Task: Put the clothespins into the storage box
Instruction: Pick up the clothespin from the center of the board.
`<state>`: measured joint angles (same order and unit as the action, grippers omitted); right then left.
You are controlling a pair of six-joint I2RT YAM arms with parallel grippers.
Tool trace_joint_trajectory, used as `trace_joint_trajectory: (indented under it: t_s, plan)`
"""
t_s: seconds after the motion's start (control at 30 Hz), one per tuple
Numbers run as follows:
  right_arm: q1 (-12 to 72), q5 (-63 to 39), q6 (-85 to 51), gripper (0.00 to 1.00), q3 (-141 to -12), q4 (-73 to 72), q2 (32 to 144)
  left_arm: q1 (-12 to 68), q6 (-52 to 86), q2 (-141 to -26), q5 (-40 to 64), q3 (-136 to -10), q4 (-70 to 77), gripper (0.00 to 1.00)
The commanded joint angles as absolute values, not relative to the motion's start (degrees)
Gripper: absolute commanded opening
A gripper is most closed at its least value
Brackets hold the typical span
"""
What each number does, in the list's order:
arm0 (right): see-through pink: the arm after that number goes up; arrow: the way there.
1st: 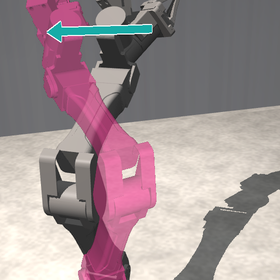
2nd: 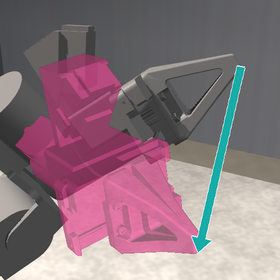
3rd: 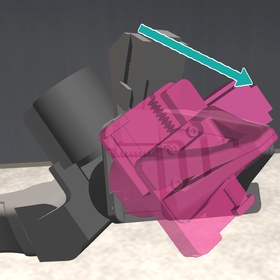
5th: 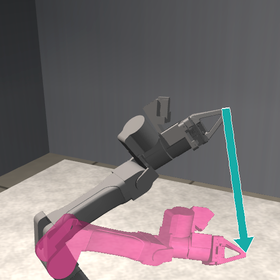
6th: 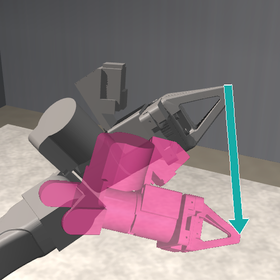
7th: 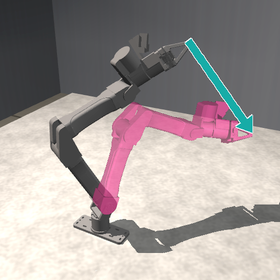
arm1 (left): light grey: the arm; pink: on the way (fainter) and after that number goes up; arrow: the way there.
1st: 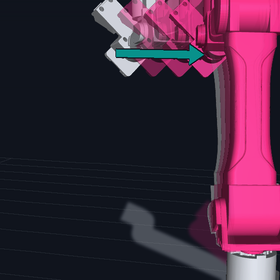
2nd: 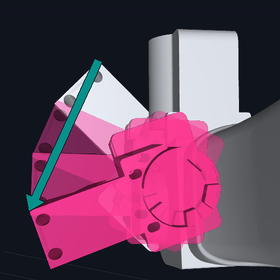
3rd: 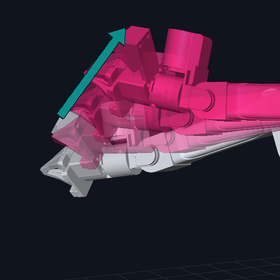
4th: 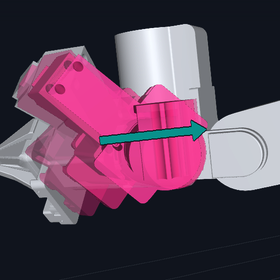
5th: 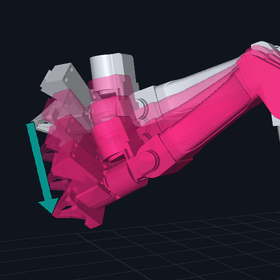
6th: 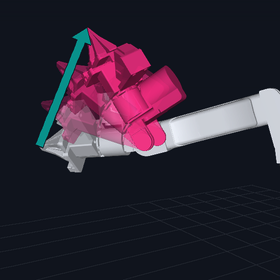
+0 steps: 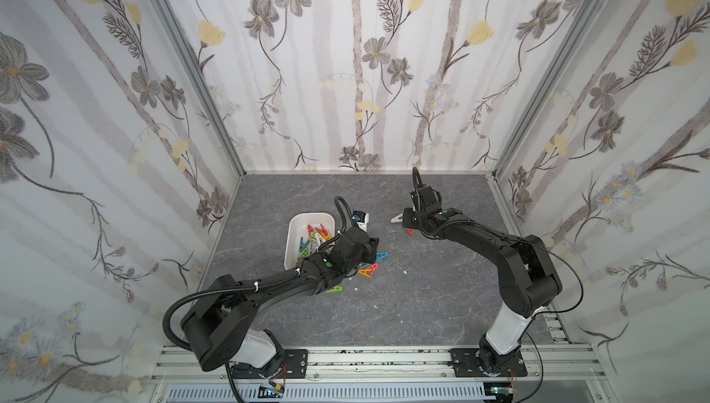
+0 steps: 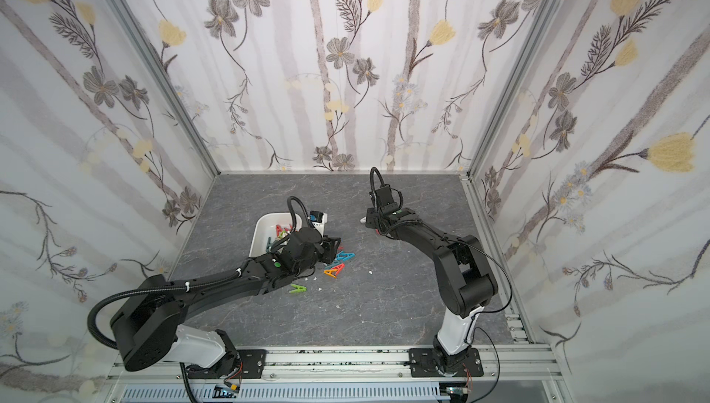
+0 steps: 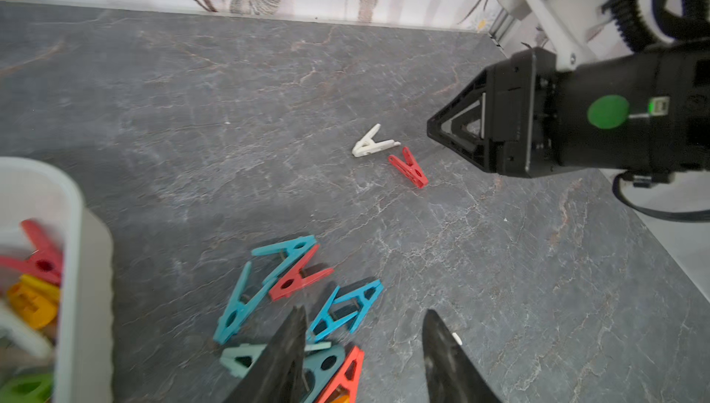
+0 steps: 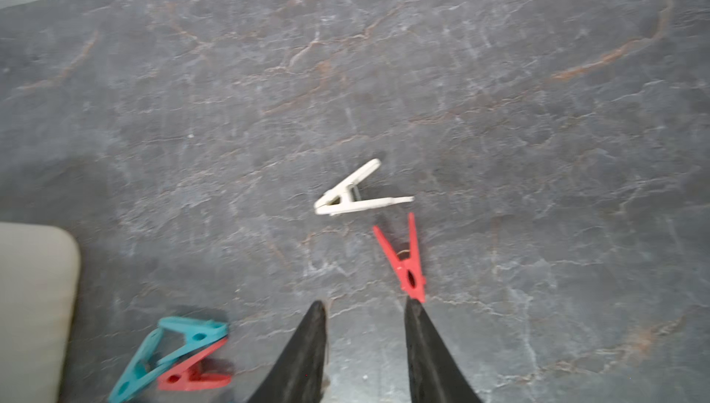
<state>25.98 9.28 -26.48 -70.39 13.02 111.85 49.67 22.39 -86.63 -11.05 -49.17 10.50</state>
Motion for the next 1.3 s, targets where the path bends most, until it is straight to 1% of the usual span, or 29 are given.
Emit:
trace_joint_trajectory:
  t_s: [0.0,0.13,0.3,0.5,0.73,0.83,0.93,1.1,1.27]
  plan:
    - [24.7,12.6,-24.9,0.36,-72.2,13.3,114.3,51.1,20.0,-92.2,-8.9,-53.7,11.4,0.49]
    - [24.3,11.5,-24.4,0.36,-75.0,13.0,117.4,52.0,19.6,-97.6,-7.5,-57.7,8.9,0.49]
    - [24.2,10.4,-24.5,0.35,-78.1,13.6,121.9,52.2,19.5,-99.7,-7.1,-58.1,8.3,0.49]
    - [24.2,10.3,-25.1,0.27,-79.8,14.4,125.6,52.1,19.5,-99.8,-7.1,-57.6,8.1,0.49]
    - [24.2,9.9,-25.1,0.18,-79.9,14.5,127.5,52.1,19.4,-99.7,-7.1,-57.5,8.2,0.49]
    - [24.1,9.6,-25.1,0.15,-79.8,14.6,127.9,52.0,19.2,-99.4,-7.4,-57.3,8.1,0.49]
    - [24.1,9.4,-25.2,0.14,-80.0,14.7,127.9,51.4,19.2,-98.5,-7.8,-56.8,7.6,0.49]
    - [24.3,9.7,-25.1,0.12,-79.9,15.2,128.0,49.4,19.9,-95.0,-8.1,-54.7,7.5,0.49]
    - [26.4,12.6,-24.6,0.08,-78.4,15.8,124.1,46.6,20.6,-89.4,-9.0,-51.8,6.6,0.49]
